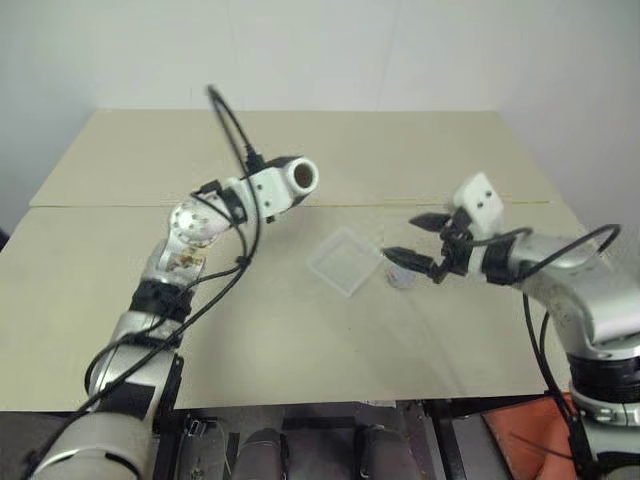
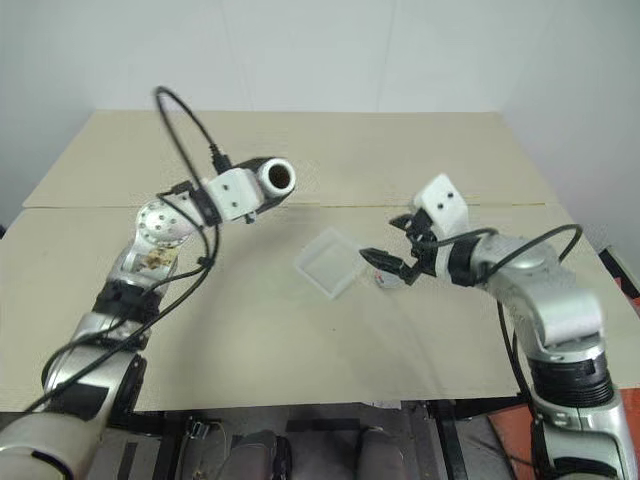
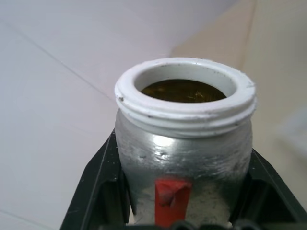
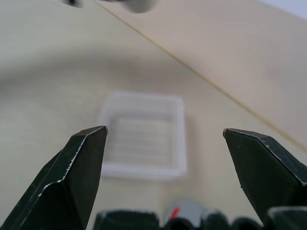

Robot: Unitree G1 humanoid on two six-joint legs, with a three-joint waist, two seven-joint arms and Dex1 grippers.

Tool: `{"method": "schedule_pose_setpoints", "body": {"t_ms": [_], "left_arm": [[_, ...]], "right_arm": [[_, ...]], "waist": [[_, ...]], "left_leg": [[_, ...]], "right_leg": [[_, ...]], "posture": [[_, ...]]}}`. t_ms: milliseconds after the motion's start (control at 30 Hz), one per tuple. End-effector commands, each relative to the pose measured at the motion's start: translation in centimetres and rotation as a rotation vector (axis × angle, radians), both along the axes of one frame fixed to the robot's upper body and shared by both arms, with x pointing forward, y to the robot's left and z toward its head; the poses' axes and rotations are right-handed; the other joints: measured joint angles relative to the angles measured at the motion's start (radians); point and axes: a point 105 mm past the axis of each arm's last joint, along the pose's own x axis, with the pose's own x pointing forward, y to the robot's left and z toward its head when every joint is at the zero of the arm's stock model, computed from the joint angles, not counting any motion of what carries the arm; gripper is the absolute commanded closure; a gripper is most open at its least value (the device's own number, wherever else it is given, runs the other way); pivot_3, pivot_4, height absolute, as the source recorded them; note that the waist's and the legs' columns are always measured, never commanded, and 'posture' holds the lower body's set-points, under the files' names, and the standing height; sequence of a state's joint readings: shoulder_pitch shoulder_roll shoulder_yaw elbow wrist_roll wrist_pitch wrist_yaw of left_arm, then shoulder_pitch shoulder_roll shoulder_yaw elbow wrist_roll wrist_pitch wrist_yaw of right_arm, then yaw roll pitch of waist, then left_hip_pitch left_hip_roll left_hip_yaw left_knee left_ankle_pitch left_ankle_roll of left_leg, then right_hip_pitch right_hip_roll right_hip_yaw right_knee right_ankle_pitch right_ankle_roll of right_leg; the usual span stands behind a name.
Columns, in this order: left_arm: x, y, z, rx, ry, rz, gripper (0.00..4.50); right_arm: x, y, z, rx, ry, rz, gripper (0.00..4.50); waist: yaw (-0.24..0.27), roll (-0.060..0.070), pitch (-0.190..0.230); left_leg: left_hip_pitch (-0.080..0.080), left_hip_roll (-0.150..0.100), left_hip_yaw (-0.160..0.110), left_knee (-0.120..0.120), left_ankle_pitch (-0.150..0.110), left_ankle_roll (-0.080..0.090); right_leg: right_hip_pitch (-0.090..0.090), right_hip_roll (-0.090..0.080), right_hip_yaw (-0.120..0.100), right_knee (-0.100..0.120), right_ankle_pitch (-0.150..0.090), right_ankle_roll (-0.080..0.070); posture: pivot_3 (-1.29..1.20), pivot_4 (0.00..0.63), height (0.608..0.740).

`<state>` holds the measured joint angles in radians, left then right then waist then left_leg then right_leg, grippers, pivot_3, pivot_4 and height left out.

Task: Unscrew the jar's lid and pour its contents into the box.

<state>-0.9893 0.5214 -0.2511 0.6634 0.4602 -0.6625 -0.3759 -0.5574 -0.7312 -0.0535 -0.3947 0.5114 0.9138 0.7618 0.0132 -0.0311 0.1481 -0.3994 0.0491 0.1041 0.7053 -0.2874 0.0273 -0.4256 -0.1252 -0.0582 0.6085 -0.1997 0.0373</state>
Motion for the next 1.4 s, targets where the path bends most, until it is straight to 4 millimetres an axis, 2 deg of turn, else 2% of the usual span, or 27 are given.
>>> {"method": "schedule_pose_setpoints", "body": {"t_ms": [33,133,233,367,467,633,900,967,1200,1267,1400], "left_arm": [[-1.1,-2.6,2.4,0.191,-0.400,-0.084,2.47],[-1.6,-4.3,2.6,0.366,-0.670,-0.146,2.47],[-1.4,-5.2,1.3,0.551,-0.856,-0.194,2.47],[-0.6,-6.5,-0.6,0.649,-0.974,-0.200,2.47],[-0.2,-7.2,-1.3,0.667,-1.037,-0.179,2.47],[-0.7,-7.7,-1.8,0.636,-1.092,-0.201,2.47],[0.1,-6.0,-1.8,0.584,-0.977,-0.124,2.47],[0.5,-4.9,-1.4,0.503,-0.876,-0.066,2.47],[0.9,-0.9,0.4,-0.044,-0.408,0.113,2.47],[1.2,0.7,0.3,-0.202,-0.264,0.183,2.47],[1.4,2.6,-0.4,-0.483,0.049,0.247,2.47]], "right_arm": [[-0.9,0.6,1.2,-0.003,-0.031,0.053,0.03],[-1.0,0.8,1.2,-0.005,-0.033,0.059,0.03],[-1.3,0.8,1.4,-0.001,-0.038,0.065,0.03],[-1.6,0.9,1.7,0.009,-0.046,0.075,0.03],[-1.7,1.0,1.9,0.011,-0.052,0.078,0.03],[-2.0,1.1,2.1,0.018,-0.060,0.074,0.03],[-2.1,1.1,1.9,0.020,-0.057,0.066,0.03],[-2.2,1.1,1.9,0.029,-0.055,0.065,0.03],[-2.3,1.1,1.7,0.031,-0.064,0.067,0.03],[-2.3,1.1,1.6,0.027,-0.067,0.072,0.03],[-2.1,1.2,1.5,0.017,-0.070,0.080,0.03]], "waist": [[0.003,0.000,0.000],[0.011,0.000,0.000],[0.016,0.000,0.000],[0.017,0.000,0.000],[0.018,0.000,0.000],[0.016,0.000,0.000],[0.014,0.000,0.000],[0.013,0.000,0.000],[0.004,0.000,0.000],[0.001,0.000,0.000],[-0.001,0.000,0.000]], "left_leg": [[-0.001,0.000,0.000,0.000,0.001,-0.001],[-0.003,-0.002,-0.001,0.000,0.001,-0.003],[-0.005,-0.002,-0.001,0.001,0.001,-0.002],[-0.006,-0.001,-0.001,0.002,0.002,-0.003],[-0.008,-0.001,-0.002,0.004,0.002,-0.003],[-0.015,-0.001,-0.002,0.007,0.002,-0.003],[-0.015,-0.001,-0.002,0.007,0.003,-0.004],[-0.015,-0.001,-0.002,0.007,0.003,-0.004],[-0.015,-0.001,-0.002,0.009,0.003,-0.004],[-0.015,-0.001,-0.002,0.010,0.003,-0.004],[-0.015,-0.001,-0.002,0.012,0.003,-0.004]], "right_leg": [[0.000,0.000,-0.001,-0.001,0.000,0.000],[-0.001,-0.002,-0.003,-0.001,0.000,0.001],[-0.002,-0.003,-0.004,-0.001,0.000,0.002],[-0.003,-0.003,-0.005,0.002,0.000,0.002],[-0.005,-0.003,-0.005,0.003,0.000,0.003],[-0.012,-0.003,-0.005,0.005,0.000,0.003],[-0.012,-0.003,-0.005,0.006,0.000,0.003],[-0.012,-0.003,-0.005,0.006,0.000,0.003],[-0.012,-0.004,-0.005,0.007,0.000,0.003],[-0.012,-0.004,-0.005,0.008,0.000,0.003],[-0.012,-0.004,-0.005,0.009,0.000,0.003]], "posture": [[0.00,0.150,0.740],[0.00,0.150,0.740],[0.00,0.150,0.740],[0.00,0.150,0.740],[0.00,0.150,0.740],[0.00,0.150,0.740],[0.00,0.150,0.740],[0.00,0.150,0.740],[0.00,0.150,0.740],[0.00,0.150,0.740],[0.00,0.150,0.740]]}}
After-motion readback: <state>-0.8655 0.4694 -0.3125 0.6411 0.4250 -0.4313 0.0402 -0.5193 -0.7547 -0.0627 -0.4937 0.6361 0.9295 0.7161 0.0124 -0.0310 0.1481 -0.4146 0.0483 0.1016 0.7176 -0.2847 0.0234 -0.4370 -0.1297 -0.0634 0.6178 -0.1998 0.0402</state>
